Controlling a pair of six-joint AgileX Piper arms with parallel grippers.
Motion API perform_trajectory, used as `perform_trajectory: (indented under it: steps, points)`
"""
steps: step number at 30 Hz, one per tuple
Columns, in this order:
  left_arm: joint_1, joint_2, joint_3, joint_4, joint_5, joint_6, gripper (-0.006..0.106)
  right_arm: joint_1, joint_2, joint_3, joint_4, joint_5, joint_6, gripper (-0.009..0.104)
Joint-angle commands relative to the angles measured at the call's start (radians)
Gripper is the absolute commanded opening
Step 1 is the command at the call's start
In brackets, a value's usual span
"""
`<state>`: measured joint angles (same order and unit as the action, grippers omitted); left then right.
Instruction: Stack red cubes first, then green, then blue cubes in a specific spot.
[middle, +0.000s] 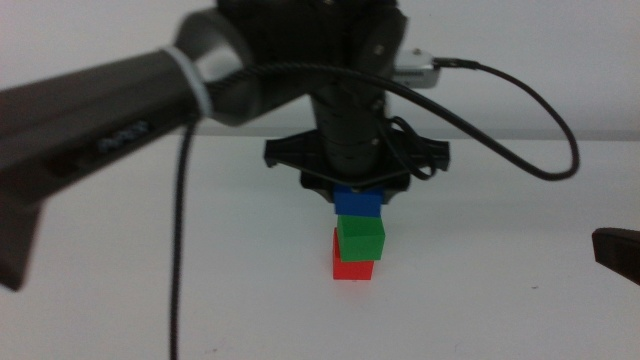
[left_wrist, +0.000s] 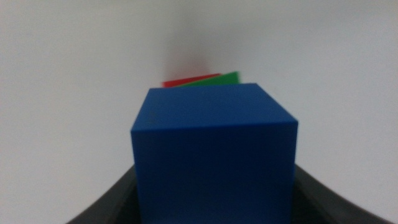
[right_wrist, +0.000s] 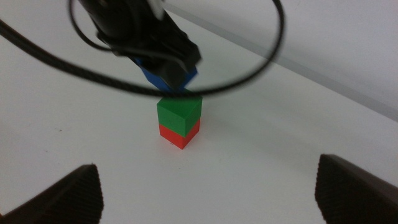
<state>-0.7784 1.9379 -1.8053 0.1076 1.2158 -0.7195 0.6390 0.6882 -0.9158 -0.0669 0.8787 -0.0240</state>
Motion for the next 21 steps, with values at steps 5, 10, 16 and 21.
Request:
perform_trajectory:
  steps: [5,10,16,21]
  points:
    - [-0.016,0.056,-0.074,-0.012,0.096,-0.015,-0.002,-0.006,-0.004,0.006,-0.004,-0.006,-0.001,0.091]
    - [-0.016,0.082,-0.074,-0.005,0.096,-0.053,-0.002,-0.006,-0.004,0.006,-0.004,-0.006,-0.001,0.091]
    - [-0.007,0.087,-0.074,-0.009,0.096,-0.068,-0.002,-0.006,-0.004,0.006,-0.004,-0.006,-0.001,0.091]
    - [-0.003,0.087,-0.053,0.000,0.096,-0.090,-0.002,-0.006,-0.004,0.006,-0.004,-0.006,-0.001,0.091]
